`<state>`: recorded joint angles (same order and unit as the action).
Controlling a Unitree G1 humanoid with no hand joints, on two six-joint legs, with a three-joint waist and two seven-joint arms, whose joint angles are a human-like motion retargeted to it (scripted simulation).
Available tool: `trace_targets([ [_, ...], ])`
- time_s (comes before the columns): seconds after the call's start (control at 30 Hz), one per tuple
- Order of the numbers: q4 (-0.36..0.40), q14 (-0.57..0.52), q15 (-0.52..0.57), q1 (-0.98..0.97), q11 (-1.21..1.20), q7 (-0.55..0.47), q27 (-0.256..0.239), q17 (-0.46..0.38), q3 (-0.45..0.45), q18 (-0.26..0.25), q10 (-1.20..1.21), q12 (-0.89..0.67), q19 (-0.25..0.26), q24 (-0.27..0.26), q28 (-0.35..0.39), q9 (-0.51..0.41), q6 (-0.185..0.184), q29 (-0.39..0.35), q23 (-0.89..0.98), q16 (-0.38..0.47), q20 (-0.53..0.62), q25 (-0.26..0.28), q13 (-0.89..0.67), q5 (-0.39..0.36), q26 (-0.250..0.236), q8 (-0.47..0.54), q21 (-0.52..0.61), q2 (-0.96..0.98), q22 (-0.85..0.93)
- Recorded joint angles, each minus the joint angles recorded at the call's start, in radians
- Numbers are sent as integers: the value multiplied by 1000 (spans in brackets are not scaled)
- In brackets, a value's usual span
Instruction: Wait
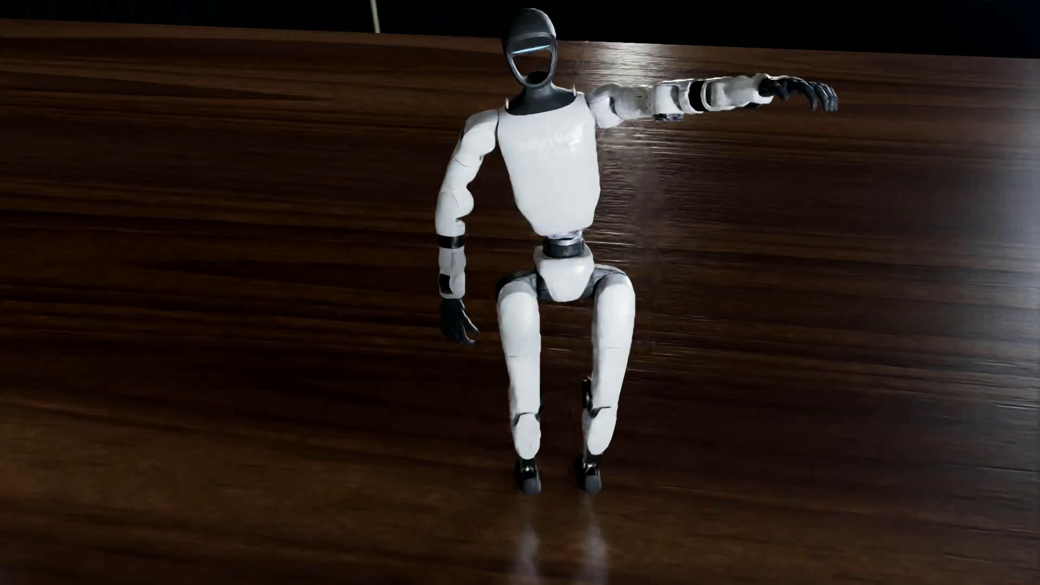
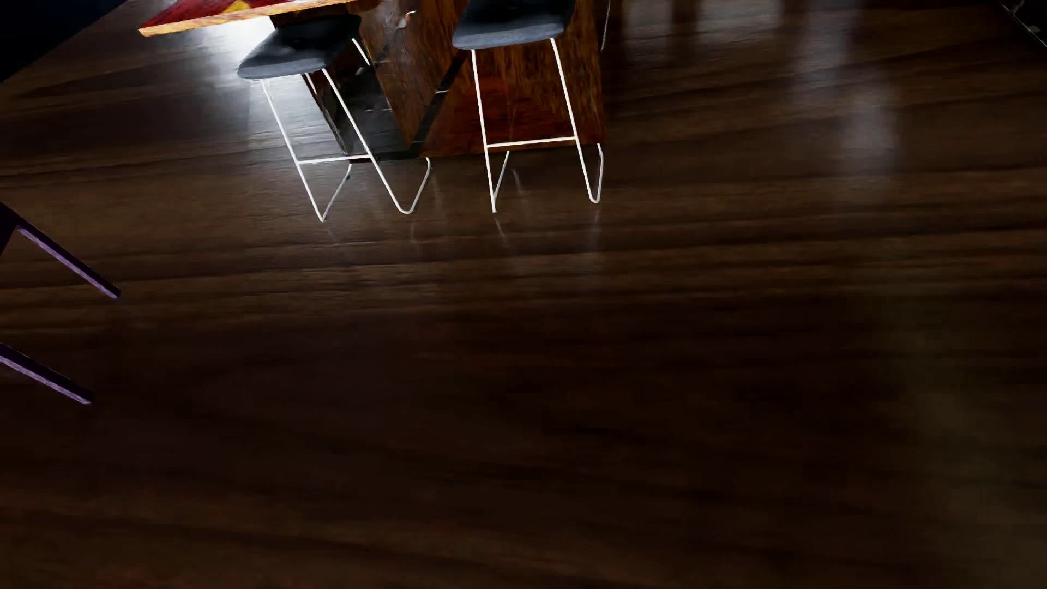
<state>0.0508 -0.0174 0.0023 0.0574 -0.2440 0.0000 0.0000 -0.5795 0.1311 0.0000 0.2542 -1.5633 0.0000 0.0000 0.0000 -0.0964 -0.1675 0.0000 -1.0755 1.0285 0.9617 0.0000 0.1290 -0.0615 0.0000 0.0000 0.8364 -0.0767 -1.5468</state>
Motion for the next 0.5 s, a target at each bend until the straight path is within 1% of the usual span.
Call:
trace_targets([
  [0.03,1,-3,-3,0,-1,0,0,9,-18,0,-1,13,0,0,0,3,5,0,-1,-15,0,0,7,2,0,0,3,1,-13],
  [0.07,2,-8,-5,1,-2,0,0,16,-43,0,-3,68,0,0,0,7,12,0,-1,-28,0,0,13,3,0,0,26,1,0],
  [0.1,4,-13,-5,0,-1,0,0,21,-67,0,-4,135,0,0,0,9,18,0,-8,-51,0,0,11,6,0,0,36,2,11],
  [0.13,6,-18,-5,1,0,0,0,28,-92,0,-6,207,0,0,0,10,28,0,-14,-81,0,0,2,8,0,0,82,1,22],
  [0.17,6,-17,-4,1,6,0,0,32,-101,0,-5,296,0,0,0,8,34,0,-38,-113,0,0,-23,10,0,0,113,-2,16],
  [0.2,6,-14,0,2,11,0,0,44,-116,0,-5,382,0,0,0,12,47,0,-52,-151,0,0,-33,10,0,0,110,-5,40],
  [0.23,4,-10,3,3,17,0,0,53,-118,0,-4,462,0,0,0,12,59,0,-69,-193,0,0,-62,9,0,0,139,-10,32],
  [0.27,3,-6,6,4,19,0,0,66,-116,0,-3,550,0,0,0,12,74,0,-71,-230,0,0,-84,9,0,0,129,-13,44],
  [0.3,1,-6,10,4,20,0,0,80,-113,0,-2,633,0,0,0,11,88,0,-56,-274,0,0,-95,8,0,0,54,-15,38],
  [0.33,1,-4,12,3,22,0,0,92,-112,0,-1,708,0,0,0,8,104,0,-44,-319,0,0,-117,8,0,0,54,-17,41],
  [0.37,0,-2,17,2,27,0,0,111,-116,0,-1,786,0,0,0,8,122,0,-29,-364,0,0,-125,8,0,0,2,-17,38],
  [0.4,-1,0,24,1,33,0,0,128,-121,0,0,866,0,0,0,9,141,0,-15,-406,0,0,-131,8,0,0,-18,-19,51],
  [0.47,-6,4,32,-1,41,0,0,156,-144,0,-1,1000,0,0,0,6,175,0,3,-481,0,0,-139,5,0,0,-20,-18,68],
  [0.5,-7,6,34,-2,42,0,0,168,-157,0,0,1044,0,0,0,2,190,0,-7,-521,0,0,-148,4,0,0,17,-18,43],
])
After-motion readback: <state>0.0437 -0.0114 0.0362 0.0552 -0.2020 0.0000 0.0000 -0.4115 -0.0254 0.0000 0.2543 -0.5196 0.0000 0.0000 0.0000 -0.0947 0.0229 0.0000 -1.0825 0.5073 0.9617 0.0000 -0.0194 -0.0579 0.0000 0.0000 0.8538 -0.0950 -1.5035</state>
